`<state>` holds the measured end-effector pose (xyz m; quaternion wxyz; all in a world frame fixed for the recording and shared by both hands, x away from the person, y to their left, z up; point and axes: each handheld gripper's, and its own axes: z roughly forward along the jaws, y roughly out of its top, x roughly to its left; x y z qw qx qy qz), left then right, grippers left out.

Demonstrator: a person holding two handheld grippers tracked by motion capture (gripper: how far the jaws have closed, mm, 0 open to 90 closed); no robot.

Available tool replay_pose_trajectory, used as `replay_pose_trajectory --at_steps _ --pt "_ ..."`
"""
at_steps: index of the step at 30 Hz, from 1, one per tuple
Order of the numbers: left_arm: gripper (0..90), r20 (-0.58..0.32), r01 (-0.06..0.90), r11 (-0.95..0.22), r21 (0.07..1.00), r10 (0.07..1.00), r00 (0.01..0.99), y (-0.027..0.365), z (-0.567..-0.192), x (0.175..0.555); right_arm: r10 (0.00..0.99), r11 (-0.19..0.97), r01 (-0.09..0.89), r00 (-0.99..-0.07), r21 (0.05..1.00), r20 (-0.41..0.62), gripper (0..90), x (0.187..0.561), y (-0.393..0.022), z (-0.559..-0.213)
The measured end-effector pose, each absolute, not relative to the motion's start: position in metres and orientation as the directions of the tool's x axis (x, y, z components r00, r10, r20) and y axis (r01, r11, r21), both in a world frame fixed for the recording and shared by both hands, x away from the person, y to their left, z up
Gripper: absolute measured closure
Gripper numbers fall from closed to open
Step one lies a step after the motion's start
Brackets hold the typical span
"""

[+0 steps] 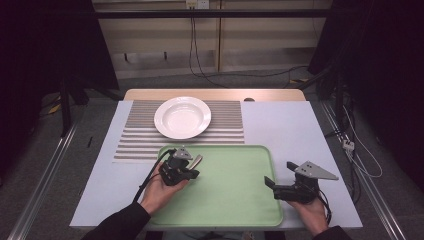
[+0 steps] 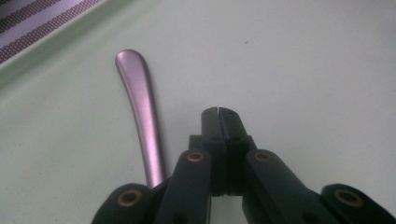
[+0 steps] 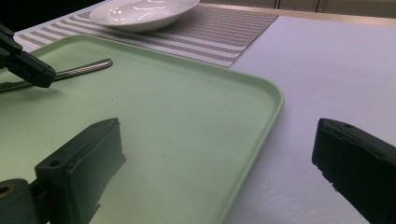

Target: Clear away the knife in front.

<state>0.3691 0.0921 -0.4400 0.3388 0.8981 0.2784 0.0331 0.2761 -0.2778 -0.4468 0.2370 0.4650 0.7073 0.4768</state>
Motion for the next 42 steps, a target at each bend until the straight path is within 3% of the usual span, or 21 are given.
replay_pose_trajectory --at_steps 9,23,42 --pt "87.4 -0.039 0.455 -0.635 0.624 0.556 0.83 0.091 -0.444 0.371 0.883 0.113 0.432 -0.456 0.895 0.108 1.9 0.276 -0.278 -0.447" --pt "90.0 -0.141 0.535 -0.583 0.612 0.585 0.798 0.1 -0.445 0.382 0.882 0.116 0.43 -0.459 0.895 0.107 1.8 0.275 -0.278 -0.447" --pt "90.0 -0.092 0.539 -0.604 0.587 0.612 0.786 0.108 -0.441 0.383 0.881 0.115 0.434 -0.46 0.894 0.11 1.8 0.275 -0.278 -0.447"
